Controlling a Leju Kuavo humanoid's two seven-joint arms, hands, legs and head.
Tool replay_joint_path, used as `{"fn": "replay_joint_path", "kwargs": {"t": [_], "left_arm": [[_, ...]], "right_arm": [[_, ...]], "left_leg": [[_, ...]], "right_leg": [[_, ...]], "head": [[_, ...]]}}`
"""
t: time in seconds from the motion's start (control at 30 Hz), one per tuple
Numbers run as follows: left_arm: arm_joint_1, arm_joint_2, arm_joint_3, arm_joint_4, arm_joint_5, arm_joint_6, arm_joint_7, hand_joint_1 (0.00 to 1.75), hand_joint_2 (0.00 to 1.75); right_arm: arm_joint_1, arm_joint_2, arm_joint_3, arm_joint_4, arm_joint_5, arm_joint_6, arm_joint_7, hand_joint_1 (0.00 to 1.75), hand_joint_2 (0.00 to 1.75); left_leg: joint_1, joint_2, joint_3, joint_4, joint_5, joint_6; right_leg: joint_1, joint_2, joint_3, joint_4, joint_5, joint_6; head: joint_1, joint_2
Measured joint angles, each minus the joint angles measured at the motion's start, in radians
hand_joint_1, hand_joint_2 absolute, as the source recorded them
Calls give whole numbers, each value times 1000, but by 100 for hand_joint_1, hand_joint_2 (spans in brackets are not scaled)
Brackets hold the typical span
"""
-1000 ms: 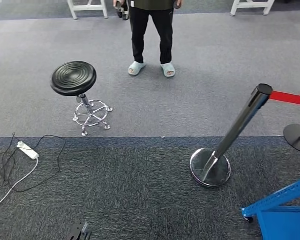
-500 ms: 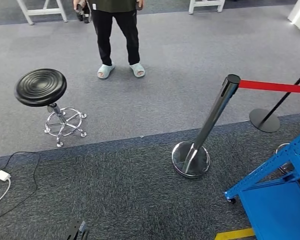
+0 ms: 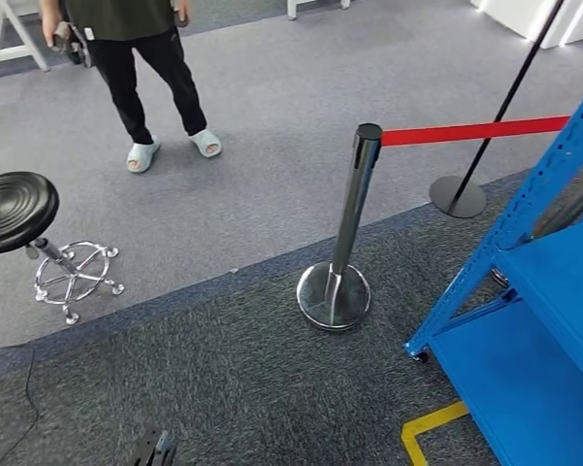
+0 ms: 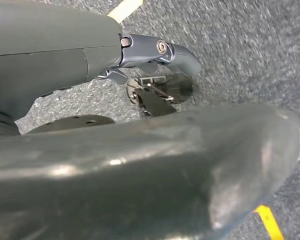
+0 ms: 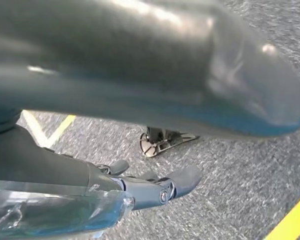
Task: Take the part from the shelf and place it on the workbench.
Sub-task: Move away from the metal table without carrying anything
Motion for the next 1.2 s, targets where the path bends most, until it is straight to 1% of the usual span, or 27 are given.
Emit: {"fn": "replay_joint_path", "kwargs": {"t": [0.03, 0.07, 0.1, 0.13, 0.17, 0.23, 0.3, 0.37, 0.4, 0.43, 0.5, 0.53, 0.57, 0.6, 0.63, 0.7, 0.77, 0.8, 0.87, 0.9, 0.97, 1.03, 1.07, 1.1, 1.13, 1.17, 1.2], "left_arm": [[2, 0, 0, 0, -1, 3, 2, 0, 0], [4, 0, 0, 0, -2, 7, 7, 0, 0], [6, 0, 0, 0, -3, 10, 11, 0, 0], [6, 0, 0, 0, -3, 13, 16, 0, 0], [6, 1, 0, 0, -4, 15, 19, 0, 0], [5, 2, 0, 0, -4, 16, 22, 0, 0], [4, 1, 0, 0, -4, 16, 24, 0, 0], [2, 1, 0, 0, -5, 17, 25, 0, 0], [1, 1, 0, 0, -5, 17, 24, 0, 0], [1, 2, 0, 0, -5, 17, 24, 0, 0], [3, 2, 0, 0, -5, 17, 23, 0, 0], [5, 2, 0, 0, -5, 17, 23, 0, 0], [7, 2, 0, 0, -5, 17, 23, 0, 0], [8, 3, 0, 0, -5, 17, 23, 0, 0], [7, 3, 0, 0, -5, 17, 24, 0, 0], [6, 3, 0, 0, -8, 18, 30, 0, 0], [5, 3, 0, 0, -9, 20, 46, 0, 0], [4, 3, 0, 0, -9, 21, 56, 0, 0], [0, 4, 0, 0, -8, 25, 71, 0, 0], [-3, 4, 0, 0, -8, 28, 73, 0, 0], [-6, 5, 0, 0, -9, 31, 68, 0, 0], [-3, 6, 0, 0, -11, 31, 57, 0, 0], [-1, 6, 0, 0, -12, 31, 52, 0, 0], [2, 6, 0, 0, -15, 32, 47, 0, 0], [3, 6, -1, 0, -17, 33, 43, 0, 0], [4, 7, -1, 0, -19, 35, 41, 0, 0], [4, 7, -1, 0, -21, 36, 39, 0, 0]], "right_arm": [[-2, 0, 0, 0, 0, 2, 1, 0, 0], [-2, 0, 0, 0, 0, 5, 1, 0, 0], [-1, 0, 0, 0, 0, 9, 0, 0, 0], [0, 0, 0, 0, 0, 12, -2, 0, 0], [1, 0, 0, 0, 0, 15, -4, 0, 0], [-1, 0, 0, 0, 0, 16, -6, 0, 0], [-2, 0, 0, 0, 0, 14, -7, 0, 0], [3, 0, 0, 0, 1, 13, -8, 0, 0], [7, 0, 0, 1, 1, 13, -8, 0, 0], [8, 0, 0, 1, 1, 13, -8, 0, 0], [5, 0, 0, 1, 1, 12, -9, 0, 0], [2, 1, 0, 1, 1, 12, -8, 0, 0], [0, 1, 0, 2, 1, 11, -8, 0, 0], [1, 1, 0, 2, 1, 9, -6, 0, 0], [3, 1, 0, 3, 1, 5, -2, 0, 0], [5, 1, 0, 3, 2, 0, 6, 0, 0], [1, 1, 0, 3, 3, 0, 10, 0, 0], [0, 1, 0, 3, 4, 1, 11, 0, 0], [-1, 2, 0, 4, 5, 2, 11, 0, 0], [0, 2, 0, 4, 6, 2, 11, 0, 0], [0, 2, 0, 4, 5, 4, 10, 0, 0], [-4, 2, 0, 5, 4, 9, 8, 0, 0], [-5, 2, 0, 5, 4, 12, 8, 0, 0], [-5, 3, 0, 6, 4, 15, 7, 0, 0], [-4, 3, 0, 7, 4, 18, 6, 0, 0], [-3, 3, 0, 8, 3, 19, 6, 0, 0], [-3, 3, 0, 9, 3, 21, 5, 0, 0]], "left_leg": [[1, -12, -37, 70, -29, -2], [2, -16, -69, 125, -43, -3], [3, -18, -87, 149, -38, -4], [4, -20, -88, 136, -13, -5], [7, -26, -70, 88, 25, -5], [18, -70, -16, -42, 91, -9], [25, -106, 13, -114, 108, -4], [23, -95, 15, -123, 108, 11], [22, -85, 16, -125, 110, 20], [22, -73, 17, -127, 112, 28], [17, -45, 18, -129, 113, 39], [13, -30, 19, -129, 111, 42], [10, -14, 19, -128, 110, 44], [8, -1, 20, -128, 109, 45], [7, 12, 22, -128, 107, 46], [5, 33, 31, -128, 102, 42], [1, 53, 40, -127, 95, 33], [0, 61, 43, -127, 93, 28], [0, 78, 47, -131, 92, 18], [2, 76, 48, -130, 89, 12], [5, 43, 31, -87, 56, 1], [7, -1, -28, 38, -8, -5], [8, -10, -62, 104, -32, -7], [9, -15, -87, 146, -40, -9], [9, -17, -94, 151, -25, -10], [11, -21, -81, 115, 6, -10], [13, -34, -54, 53, 46, -10]], "right_leg": [[-1, 14, -1, 0, 0, -2], [-2, 29, -1, 0, 0, -2], [-3, 44, -1, 0, 0, -2], [-5, 59, 0, 0, 1, 0], [-7, 74, 1, 0, 1, 3], [-9, 102, -2, 4, 2, 14], [-10, 127, -11, 5, 4, 29], [-13, 145, -19, -2, 9, 43], [-14, 134, -23, 2, 7, 48], [-13, 109, -34, 21, -6, 51], [-9, 42, -82, 126, -66, 53], [-8, 22, -117, 199, -102, 54], [-8, 14, -145, 260, -126, 55], [-8, 10, -158, 292, -133, 55], [-7, 7, -149, 281, -120, 54], [-3, -17, -75, 155, -57, 47], [4, -52, -9, 38, -16, 38], [7, -59, 3, 15, -10, 34], [10, -41, 1, 9, -6, 23], [8, -30, 0, 5, -3, 18], [2, -10, 2, -2, 3, 7], [-3, 12, 0, -4, 6, 2], [-3, 26, -1, -4, 7, 1], [-4, 40, -2, -4, 7, 1], [-5, 54, -1, -4, 7, 1], [-6, 68, -1, -3, 8, 3], [-8, 82, -1, -3, 9, 7]], "head": [[-1, 0], [-2, 0], [-2, 0], [-2, 0], [-2, 0], [-5, 0], [-8, 0], [-10, 0], [-9, 0], [-4, 0], [5, 0], [7, 0], [8, 0], [8, 0], [8, 0], [8, 0], [7, 0], [7, 0], [7, 0], [7, 0], [4, 0], [0, 0], [-1, 0], [-2, 0], [-2, 0], [-2, 0], [-2, 0]]}}
